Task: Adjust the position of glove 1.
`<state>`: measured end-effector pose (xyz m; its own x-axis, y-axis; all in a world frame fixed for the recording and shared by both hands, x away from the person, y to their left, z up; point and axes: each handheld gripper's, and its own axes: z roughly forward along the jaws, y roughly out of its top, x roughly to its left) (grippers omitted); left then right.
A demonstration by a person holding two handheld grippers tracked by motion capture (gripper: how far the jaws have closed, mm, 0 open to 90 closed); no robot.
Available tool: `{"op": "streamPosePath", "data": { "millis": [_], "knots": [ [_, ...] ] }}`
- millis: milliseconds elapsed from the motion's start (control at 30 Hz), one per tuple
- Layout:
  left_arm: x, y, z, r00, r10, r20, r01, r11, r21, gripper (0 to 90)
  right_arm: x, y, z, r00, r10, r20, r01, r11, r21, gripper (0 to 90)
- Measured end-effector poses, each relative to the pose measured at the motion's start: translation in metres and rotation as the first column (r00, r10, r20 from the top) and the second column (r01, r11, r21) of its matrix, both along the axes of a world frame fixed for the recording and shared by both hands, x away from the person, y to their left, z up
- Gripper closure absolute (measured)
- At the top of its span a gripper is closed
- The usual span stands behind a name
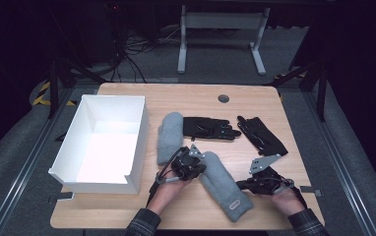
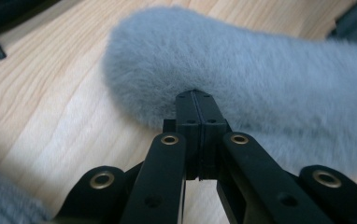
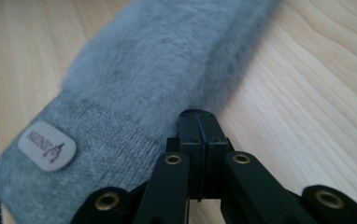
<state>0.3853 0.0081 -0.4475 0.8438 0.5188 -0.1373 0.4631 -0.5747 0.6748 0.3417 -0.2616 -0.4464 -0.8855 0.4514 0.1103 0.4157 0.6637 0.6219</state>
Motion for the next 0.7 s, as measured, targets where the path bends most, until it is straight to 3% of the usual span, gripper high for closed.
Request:
{"op": "streamPosePath", "data": {
  "millis": [433, 700],
  "knots": [
    [0.01, -0.015, 0.001, 0.9994, -0.03, -0.017, 0.029, 0.9994, -0.02, 90.0, -0.005, 0.028, -0.003, 0.9957, 0.09, -0.022, -0.089, 0.995, 0.039, 90.0],
    [0.005, -0.017, 0.003, 0.9984, -0.055, -0.013, 0.055, 0.9982, -0.023, 90.0, -0.008, 0.057, -0.005, 0.9897, 0.143, -0.004, -0.142, 0.988, 0.061, 90.0]
  ]
}}
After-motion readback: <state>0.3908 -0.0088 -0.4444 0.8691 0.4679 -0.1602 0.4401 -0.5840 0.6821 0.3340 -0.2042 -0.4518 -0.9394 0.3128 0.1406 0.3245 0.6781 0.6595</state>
